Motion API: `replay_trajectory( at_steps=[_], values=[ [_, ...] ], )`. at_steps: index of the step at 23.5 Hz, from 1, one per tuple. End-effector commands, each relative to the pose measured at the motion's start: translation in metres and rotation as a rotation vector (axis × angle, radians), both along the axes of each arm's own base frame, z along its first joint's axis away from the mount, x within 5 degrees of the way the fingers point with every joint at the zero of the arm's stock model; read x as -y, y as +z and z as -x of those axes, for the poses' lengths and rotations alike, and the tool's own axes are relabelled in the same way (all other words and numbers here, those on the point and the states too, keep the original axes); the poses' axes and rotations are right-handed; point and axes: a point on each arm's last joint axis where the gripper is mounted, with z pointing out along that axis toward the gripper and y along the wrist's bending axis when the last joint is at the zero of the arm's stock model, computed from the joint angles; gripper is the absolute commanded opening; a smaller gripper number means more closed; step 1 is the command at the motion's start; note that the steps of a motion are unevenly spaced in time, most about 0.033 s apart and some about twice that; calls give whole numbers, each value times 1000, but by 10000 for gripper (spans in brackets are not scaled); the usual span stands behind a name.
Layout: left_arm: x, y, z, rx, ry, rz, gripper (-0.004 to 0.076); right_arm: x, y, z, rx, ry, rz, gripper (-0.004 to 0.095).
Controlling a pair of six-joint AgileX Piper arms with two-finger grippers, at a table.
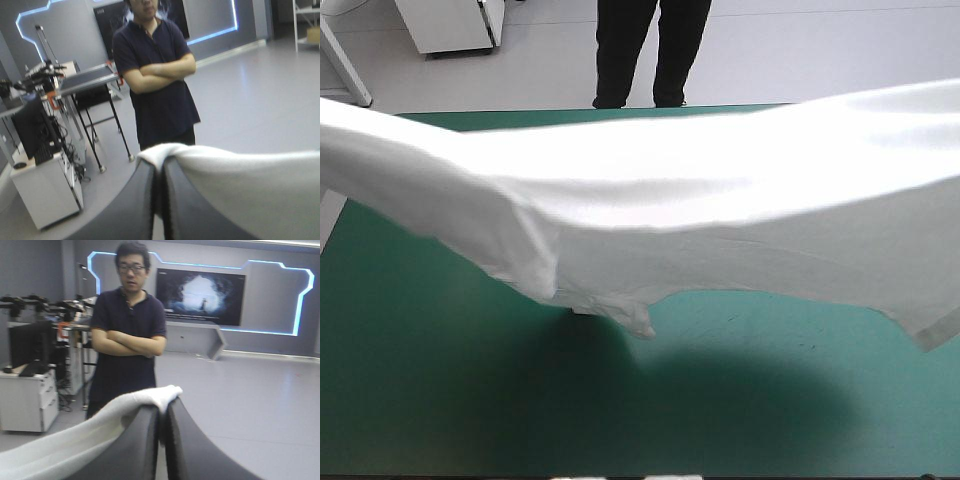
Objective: Fold the cloth
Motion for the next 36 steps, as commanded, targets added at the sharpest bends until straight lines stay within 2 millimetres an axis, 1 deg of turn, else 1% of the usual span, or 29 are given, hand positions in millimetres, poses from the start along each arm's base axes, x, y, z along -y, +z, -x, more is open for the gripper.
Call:
replay_trajectory(
  at_steps=[1,3,5,7,9,10,11,13,15,17,18,20,21,22,23,24,25,26,27,28,29,30,31,32,33,34,35,36],
  values=[
    [-5,14,25,124,-26,49,-22,-15,8,6,98,173,-1,0],
    [-7,17,29,157,-10,56,-22,-21,9,8,108,254,-6,0],
    [-11,19,27,177,44,48,-22,-30,8,4,89,334,4,0],
    [-11,20,15,168,74,41,-22,-37,5,-5,49,374,4,0],
    [-8,21,1,155,80,35,-22,-42,0,-18,-3,378,14,0],
    [-5,21,-9,139,81,29,-22,-46,-4,-28,-42,378,20,0],
    [0,18,-33,86,95,12,-22,-52,-13,-48,-120,370,35,0],
    [5,13,-58,8,106,2,-22,-56,-23,-68,-209,343,46,0],
    [13,4,-87,-83,106,-20,-22,-61,-38,-92,-318,308,68,0],
    [21,-10,-117,-192,107,-42,-22,-68,-57,-121,-439,271,80,0],
    [24,-17,-128,-244,108,-49,-22,-71,-65,-131,-480,265,85,0],
    [30,-36,-151,-355,109,-47,-22,-78,-87,-155,-584,246,113,0],
    [34,-55,-168,-444,112,-77,-22,-84,-109,-174,-681,242,135,0],
    [37,-70,-179,-505,113,-97,-22,-87,-120,-183,-728,237,147,0],
    [41,-91,-191,-591,114,-115,-22,-90,-141,-199,-800,210,178,0],
    [43,-103,-198,-639,112,-129,-22,-91,-150,-206,-825,197,192,0],
    [46,-125,-211,-723,116,-155,-22,-94,-167,-220,-870,176,216,0],
    [48,-137,-219,-764,123,-173,-22,-96,-176,-228,-888,163,228,0],
    [51,-157,-235,-824,129,-196,-22,-99,-192,-244,-925,144,255,0],
    [56,-171,-255,-831,128,-210,-22,-104,-208,-264,-966,125,287,-13],
    [59,-178,-267,-830,125,-214,-22,-108,-217,-275,-990,120,300,-17],
    [66,-193,-291,-829,118,-228,-22,-114,-232,-294,-1021,122,314,-17],
    [69,-201,-304,-829,115,-233,-22,-117,-241,-305,-1027,120,321,-17],
    [75,-218,-325,-834,110,-244,-22,-118,-255,-326,-1032,108,325,-17],
    [78,-227,-337,-840,106,-254,-22,-117,-263,-337,-1044,97,324,-17],
    [83,-240,-356,-841,107,-262,-22,-111,-280,-358,-1083,70,317,-17],
    [85,-246,-367,-834,112,-271,-22,-107,-288,-368,-1103,55,311,-17],
    [89,-256,-386,-817,119,-286,-22,-100,-299,-384,-1129,32,299,-17]
  ],
)
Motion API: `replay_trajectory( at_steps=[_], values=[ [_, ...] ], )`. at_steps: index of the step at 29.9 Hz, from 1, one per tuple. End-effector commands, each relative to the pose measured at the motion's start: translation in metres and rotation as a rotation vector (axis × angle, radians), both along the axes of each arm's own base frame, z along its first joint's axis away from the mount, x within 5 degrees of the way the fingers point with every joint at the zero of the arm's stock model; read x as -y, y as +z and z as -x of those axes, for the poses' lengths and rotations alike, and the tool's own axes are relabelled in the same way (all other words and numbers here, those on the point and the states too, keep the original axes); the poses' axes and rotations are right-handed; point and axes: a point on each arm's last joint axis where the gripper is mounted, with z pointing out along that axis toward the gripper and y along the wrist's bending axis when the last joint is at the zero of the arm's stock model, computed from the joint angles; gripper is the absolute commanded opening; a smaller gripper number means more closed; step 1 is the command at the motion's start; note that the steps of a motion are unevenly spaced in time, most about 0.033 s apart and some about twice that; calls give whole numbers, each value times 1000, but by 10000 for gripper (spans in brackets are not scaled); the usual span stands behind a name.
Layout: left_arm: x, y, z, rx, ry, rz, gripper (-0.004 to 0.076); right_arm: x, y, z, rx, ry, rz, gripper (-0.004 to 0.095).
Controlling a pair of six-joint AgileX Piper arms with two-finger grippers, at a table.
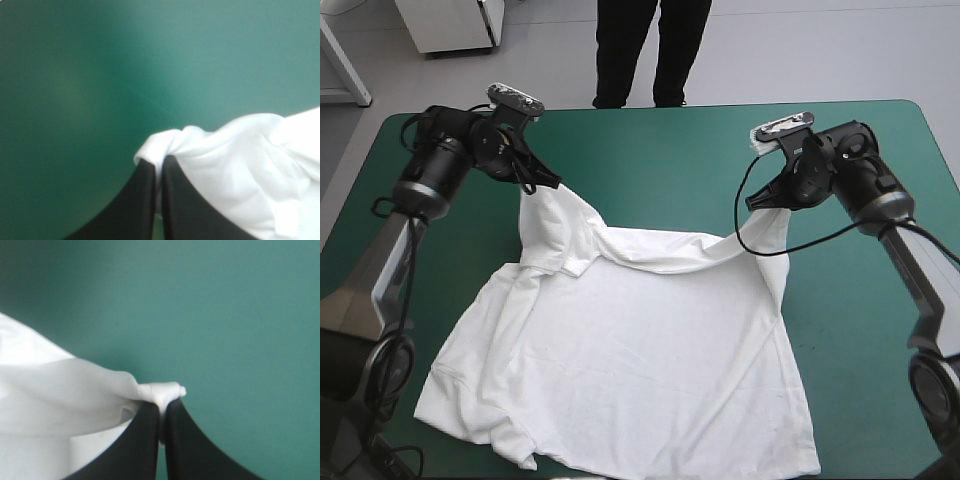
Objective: Fold the cloth
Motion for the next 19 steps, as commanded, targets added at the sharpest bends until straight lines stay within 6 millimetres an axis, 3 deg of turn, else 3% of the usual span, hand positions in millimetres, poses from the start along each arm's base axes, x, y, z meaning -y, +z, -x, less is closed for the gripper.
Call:
replay_trajectory(
  at_steps=[1,8,13,19],
  values=[
    [4,20,-20,170,-10,13,-22,18,9,-25,94,-45,5,-17],
    [13,27,-72,307,-8,94,-22,34,8,-75,177,-97,-73,-17],
    [17,25,-98,372,-68,224,-22,49,0,-99,198,-139,-111,-17],
    [24,-4,-116,336,-102,234,-22,73,-17,-111,167,-170,-128,-17]
  ],
)
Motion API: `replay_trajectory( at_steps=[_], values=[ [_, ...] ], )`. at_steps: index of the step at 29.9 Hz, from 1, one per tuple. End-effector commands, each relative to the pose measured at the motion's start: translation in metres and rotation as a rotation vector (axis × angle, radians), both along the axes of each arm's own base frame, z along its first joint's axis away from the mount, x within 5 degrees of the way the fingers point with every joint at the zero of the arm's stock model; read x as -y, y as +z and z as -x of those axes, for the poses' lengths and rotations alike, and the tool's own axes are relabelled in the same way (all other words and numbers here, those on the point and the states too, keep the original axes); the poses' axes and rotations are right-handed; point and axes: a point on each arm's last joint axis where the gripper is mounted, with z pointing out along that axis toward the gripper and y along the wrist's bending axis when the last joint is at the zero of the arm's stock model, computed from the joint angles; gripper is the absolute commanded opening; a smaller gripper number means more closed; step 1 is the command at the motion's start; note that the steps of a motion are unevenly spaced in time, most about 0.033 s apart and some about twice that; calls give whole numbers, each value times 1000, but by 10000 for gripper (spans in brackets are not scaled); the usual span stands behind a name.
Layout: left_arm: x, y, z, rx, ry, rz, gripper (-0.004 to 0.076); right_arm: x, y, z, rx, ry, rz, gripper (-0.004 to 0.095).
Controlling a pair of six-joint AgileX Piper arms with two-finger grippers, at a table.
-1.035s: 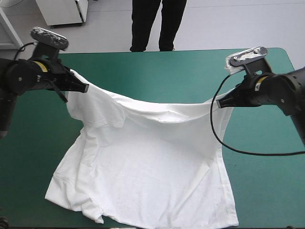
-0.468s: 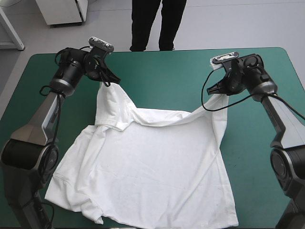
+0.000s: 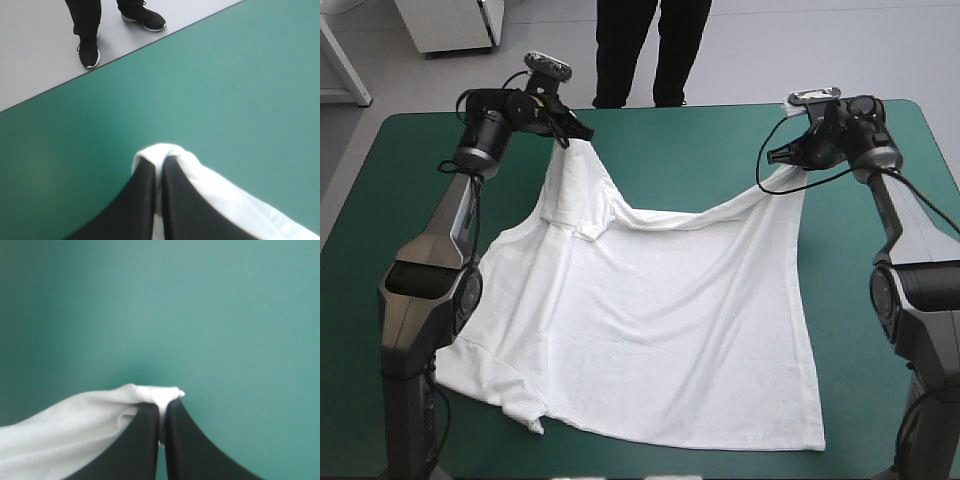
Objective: Fold the cloth
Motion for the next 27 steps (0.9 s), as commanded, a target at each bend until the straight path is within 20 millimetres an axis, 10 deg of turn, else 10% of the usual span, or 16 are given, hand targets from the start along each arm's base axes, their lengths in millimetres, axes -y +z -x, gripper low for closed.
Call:
replay_trajectory(
  at_steps=[1,10,18,23,27],
  values=[
    [1,37,4,141,-3,76,-22,17,34,2,124,2,-15,-16],
    [-24,32,11,-11,-4,113,72,34,27,5,63,88,-136,11],
    [-45,83,46,-2,-24,127,481,52,29,15,0,122,-309,470],
    [-54,127,93,31,-1,80,481,72,52,29,39,94,-402,632],
    [-63,125,127,-44,61,30,480,79,79,52,75,86,-408,631]
  ],
)
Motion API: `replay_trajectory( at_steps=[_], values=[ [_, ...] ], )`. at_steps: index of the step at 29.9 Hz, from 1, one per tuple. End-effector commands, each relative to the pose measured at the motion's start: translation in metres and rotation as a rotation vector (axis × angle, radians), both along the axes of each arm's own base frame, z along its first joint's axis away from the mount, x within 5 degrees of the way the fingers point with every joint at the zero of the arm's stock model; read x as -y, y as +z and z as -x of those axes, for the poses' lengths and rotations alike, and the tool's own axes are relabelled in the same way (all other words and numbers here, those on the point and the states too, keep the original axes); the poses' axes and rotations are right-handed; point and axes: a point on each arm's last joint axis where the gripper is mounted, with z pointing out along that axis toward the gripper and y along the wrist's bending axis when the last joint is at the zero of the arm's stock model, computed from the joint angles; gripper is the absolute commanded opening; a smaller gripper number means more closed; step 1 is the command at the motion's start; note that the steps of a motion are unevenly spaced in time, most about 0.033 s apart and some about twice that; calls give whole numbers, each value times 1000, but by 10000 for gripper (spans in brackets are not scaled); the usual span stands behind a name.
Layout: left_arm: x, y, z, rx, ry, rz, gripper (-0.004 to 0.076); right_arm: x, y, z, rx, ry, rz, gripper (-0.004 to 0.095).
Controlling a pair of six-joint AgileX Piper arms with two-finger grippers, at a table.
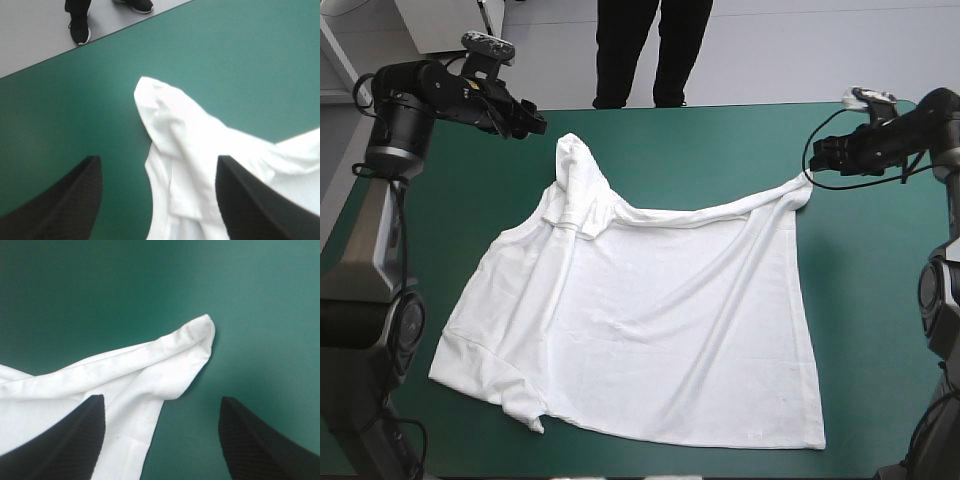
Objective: Fold the cloth
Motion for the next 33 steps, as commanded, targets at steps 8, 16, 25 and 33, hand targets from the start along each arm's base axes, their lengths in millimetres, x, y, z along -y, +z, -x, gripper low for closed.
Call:
replay_trajectory(
  at_steps=[8,16,25,33],
  values=[
    [-25,-26,108,-203,167,-100,480,-18,96,100,199,-15,25,629],
    [-38,-88,121,-312,204,-234,480,-53,93,169,218,32,235,625],
    [-58,-129,100,-417,268,-202,480,-110,77,208,192,217,333,625],
    [-56,-165,84,-516,252,-197,480,-131,77,214,204,299,335,609]
  ],
)
